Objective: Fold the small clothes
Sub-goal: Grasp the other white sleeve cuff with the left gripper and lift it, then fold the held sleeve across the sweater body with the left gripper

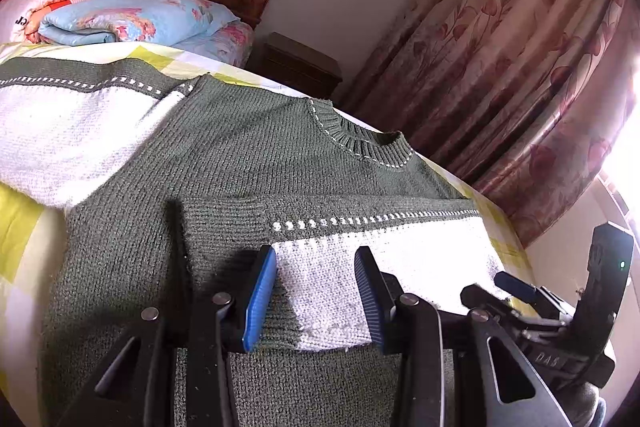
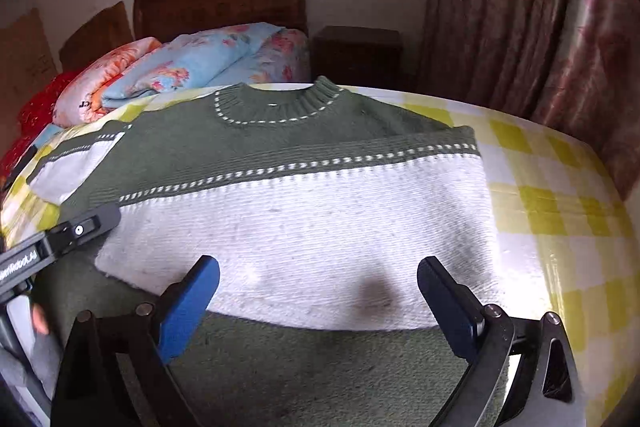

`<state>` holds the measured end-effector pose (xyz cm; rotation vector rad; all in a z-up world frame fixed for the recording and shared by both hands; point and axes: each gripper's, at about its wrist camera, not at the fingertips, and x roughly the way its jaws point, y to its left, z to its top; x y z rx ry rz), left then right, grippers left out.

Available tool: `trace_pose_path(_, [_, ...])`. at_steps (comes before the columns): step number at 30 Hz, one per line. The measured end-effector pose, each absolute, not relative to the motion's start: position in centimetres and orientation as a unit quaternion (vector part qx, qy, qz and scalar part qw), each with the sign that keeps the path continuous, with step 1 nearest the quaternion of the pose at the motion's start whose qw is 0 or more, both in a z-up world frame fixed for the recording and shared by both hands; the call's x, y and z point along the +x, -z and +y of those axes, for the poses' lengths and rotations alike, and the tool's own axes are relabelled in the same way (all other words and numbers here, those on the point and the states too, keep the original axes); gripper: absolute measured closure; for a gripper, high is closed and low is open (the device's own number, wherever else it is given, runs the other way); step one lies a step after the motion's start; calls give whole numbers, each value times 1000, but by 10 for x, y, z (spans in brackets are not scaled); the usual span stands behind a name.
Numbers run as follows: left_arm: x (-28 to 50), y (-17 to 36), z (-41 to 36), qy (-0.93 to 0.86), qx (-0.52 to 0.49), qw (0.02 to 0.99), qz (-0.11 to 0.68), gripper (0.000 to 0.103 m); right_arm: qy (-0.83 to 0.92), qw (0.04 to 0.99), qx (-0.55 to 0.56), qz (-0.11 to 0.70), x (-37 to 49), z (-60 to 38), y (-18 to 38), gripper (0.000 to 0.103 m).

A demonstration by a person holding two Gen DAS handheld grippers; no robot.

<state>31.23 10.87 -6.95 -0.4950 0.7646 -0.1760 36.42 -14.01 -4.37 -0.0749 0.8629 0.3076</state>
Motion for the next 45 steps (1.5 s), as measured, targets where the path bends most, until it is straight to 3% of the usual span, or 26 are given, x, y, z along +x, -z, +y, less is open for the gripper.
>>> trace_pose_path(7, [296, 65, 147, 102, -325, 871, 355, 62, -143, 892, -37, 427, 367, -135, 63, 0])
trace_pose_path(12, [243, 48, 265, 5, -439, 867, 236, 60, -145, 893, -33, 425, 369, -133, 62, 0])
trace_pose_path(14, [227, 50, 323, -66, -474, 853, 210, 48, -145, 894, -32, 423, 367, -135, 62, 0])
trace_pose_path(15, [220, 55, 352, -102, -496, 839, 201, 48, -146, 894, -30, 422, 365, -137, 61, 0])
trace_pose_path(21, [222, 96, 464, -186, -557, 774, 236, 49, -153, 895, -16, 418, 364, -142, 61, 0])
trace_pose_path(27, [253, 109, 487, -189, -530, 786, 255, 72, -152, 895, -18, 418, 362, -143, 61, 0])
trace_pose_path(28, [257, 112, 488, -186, -530, 785, 262, 90, -152, 895, -18, 418, 362, -143, 60, 0])
trace_pose_path(29, [259, 113, 489, -189, -527, 784, 268, 94, -152, 896, -16, 417, 362, -143, 60, 0])
trace_pose_path(34, [246, 62, 451, -184, -482, 836, 189, 95, -149, 910, 46, 384, 355, -164, 51, 0])
trace_pose_path(38, [259, -8, 366, -90, -394, 900, 163, 95, -148, 925, 139, 321, 342, -199, 39, 0])
trace_pose_path(42, [288, -50, 242, 46, -290, 937, 188, 95, -127, 929, 193, 289, 337, -219, 35, 0])
trace_pose_path(45, [310, -33, 143, 160, -233, 924, 256, 88, -121, 931, 208, 274, 334, -225, 33, 0])
